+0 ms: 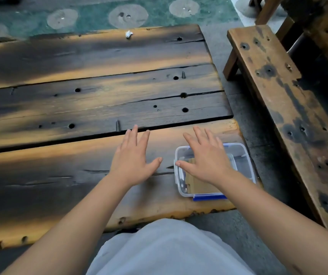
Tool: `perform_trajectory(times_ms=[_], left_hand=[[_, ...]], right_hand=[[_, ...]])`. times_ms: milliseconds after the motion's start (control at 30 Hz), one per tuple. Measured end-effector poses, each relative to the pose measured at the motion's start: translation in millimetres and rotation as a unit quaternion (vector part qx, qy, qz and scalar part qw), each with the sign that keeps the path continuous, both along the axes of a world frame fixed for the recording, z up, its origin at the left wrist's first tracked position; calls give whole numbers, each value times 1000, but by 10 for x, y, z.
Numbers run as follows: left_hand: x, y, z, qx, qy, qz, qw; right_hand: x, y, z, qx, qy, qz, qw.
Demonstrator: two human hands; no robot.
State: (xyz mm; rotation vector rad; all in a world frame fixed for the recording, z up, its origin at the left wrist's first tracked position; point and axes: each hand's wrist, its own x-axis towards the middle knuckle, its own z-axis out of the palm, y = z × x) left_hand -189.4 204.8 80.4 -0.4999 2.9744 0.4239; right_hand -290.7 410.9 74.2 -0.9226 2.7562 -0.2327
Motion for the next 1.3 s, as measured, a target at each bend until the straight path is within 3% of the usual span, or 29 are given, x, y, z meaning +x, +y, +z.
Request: perform_trajectory(times_ms=[567,1300], left_hand=[[565,-761,286,-64,12,-10,998],[544,-742,463,-37,75,-101,991]], right_hand=[[528,-790,233,45,33,-20,998],[1055,-524,497,48,89,-131,986]])
